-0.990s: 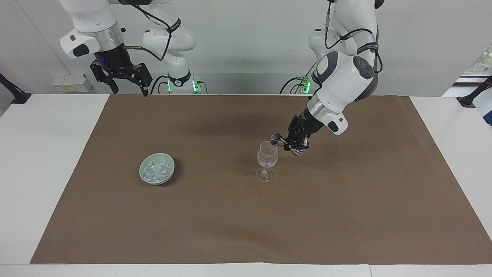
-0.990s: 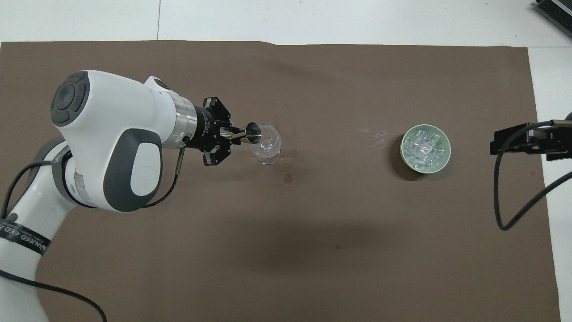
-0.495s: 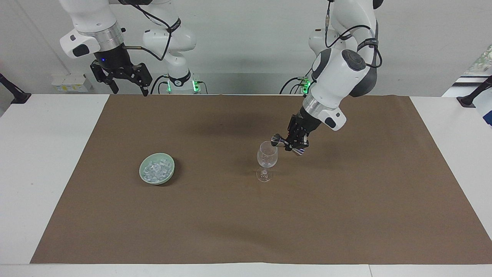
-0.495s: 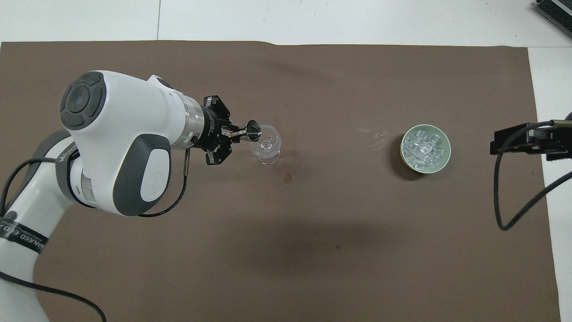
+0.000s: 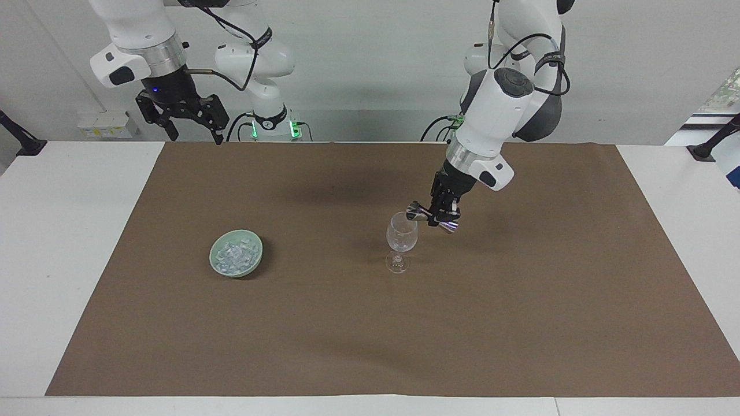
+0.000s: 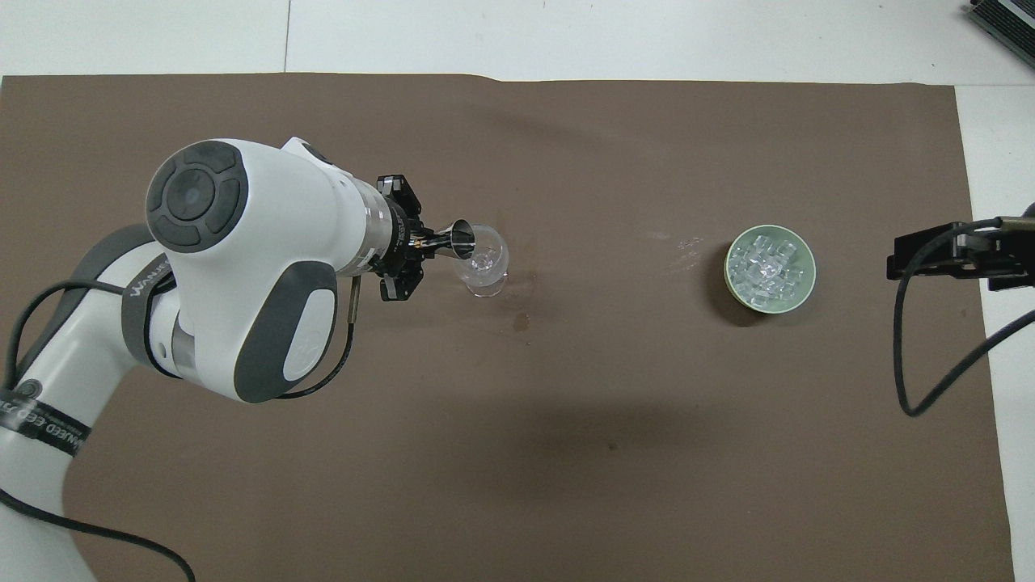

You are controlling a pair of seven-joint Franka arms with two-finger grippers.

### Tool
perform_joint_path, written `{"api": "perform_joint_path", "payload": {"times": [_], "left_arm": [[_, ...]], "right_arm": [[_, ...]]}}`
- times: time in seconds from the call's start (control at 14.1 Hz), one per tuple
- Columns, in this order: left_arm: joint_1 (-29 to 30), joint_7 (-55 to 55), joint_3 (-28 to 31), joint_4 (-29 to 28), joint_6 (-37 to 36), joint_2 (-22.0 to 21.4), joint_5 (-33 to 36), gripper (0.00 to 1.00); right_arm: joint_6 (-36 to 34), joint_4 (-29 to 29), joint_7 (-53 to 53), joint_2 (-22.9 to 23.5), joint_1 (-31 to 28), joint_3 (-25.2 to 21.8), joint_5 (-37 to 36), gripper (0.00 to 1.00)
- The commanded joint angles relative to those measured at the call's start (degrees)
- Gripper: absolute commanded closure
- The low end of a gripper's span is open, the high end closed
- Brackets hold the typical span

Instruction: Pour wine and add ice with both arms

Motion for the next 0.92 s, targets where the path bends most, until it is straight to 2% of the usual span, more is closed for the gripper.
{"api": "perform_joint_path", "payload": {"times": [0.0, 0.85], "left_arm": [[-1.18, -2.52, 0.62, 1.94, -0.51, 0.68, 3.58, 1.0], [-2.5, -4.63, 0.27, 4.5, -4.73, 1.74, 10.88, 1.0]], "right_arm": [[-0.15, -0.09, -1.39, -0.21, -0.59, 0.09, 0.11, 0.0], [-0.15, -0.09, -1.48, -0.21, -0.59, 0.09, 0.11, 0.0]]}}
